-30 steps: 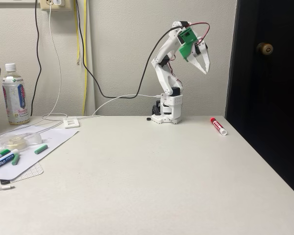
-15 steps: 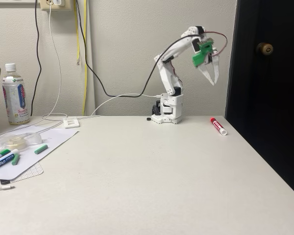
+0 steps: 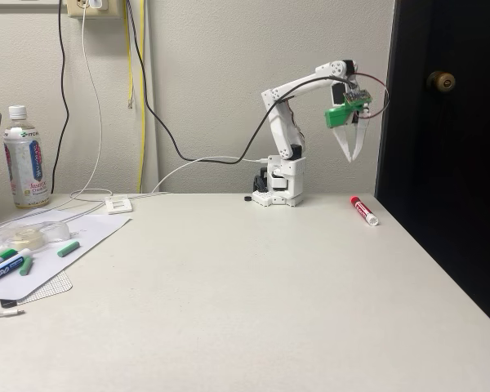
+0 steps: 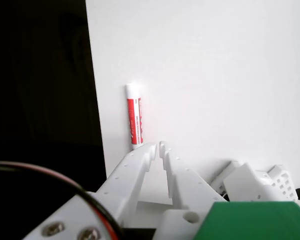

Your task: Pick up the red marker.

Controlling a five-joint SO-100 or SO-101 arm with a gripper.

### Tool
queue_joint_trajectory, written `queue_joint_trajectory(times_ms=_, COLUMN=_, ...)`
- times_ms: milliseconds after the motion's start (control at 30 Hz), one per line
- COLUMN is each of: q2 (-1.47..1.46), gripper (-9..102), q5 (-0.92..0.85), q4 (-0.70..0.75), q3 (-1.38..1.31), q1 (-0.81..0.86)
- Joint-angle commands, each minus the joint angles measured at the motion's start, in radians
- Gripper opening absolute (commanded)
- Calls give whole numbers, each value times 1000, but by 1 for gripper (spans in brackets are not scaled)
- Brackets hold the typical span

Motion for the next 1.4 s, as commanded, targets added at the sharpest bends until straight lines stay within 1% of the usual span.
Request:
queue_joint_trajectory(times_ms=0, q2=-8, gripper=0, q5=-8, q4=9, q3=20, q1=-25)
queue_joint_trajectory(times_ms=300, q2=-9, gripper=1, q5=-18, q4=-80, q3=123, q1=-80)
queue_joint_trajectory(times_ms=467, q2=-14, gripper=12, q5=-20, q4=-117, q3=173, q1=-87)
queue_joint_trajectory(times_ms=600, q2=-28, gripper=16, q5=-28, q4=-146, q3=207, q1=-94)
queue_joint_trajectory(times_ms=767, q2=-66, gripper=26, q5=-37, q4=-169, q3=224, q1=-103)
queue_joint_trajectory(times_ms=1100, q2=-138, gripper=36, q5=-48, q4=-245, q3=249, q1=-121)
queue_joint_trajectory(times_ms=1367, q2=-170, gripper=36, q5=-63, q4=-261, q3=261, q1=-103)
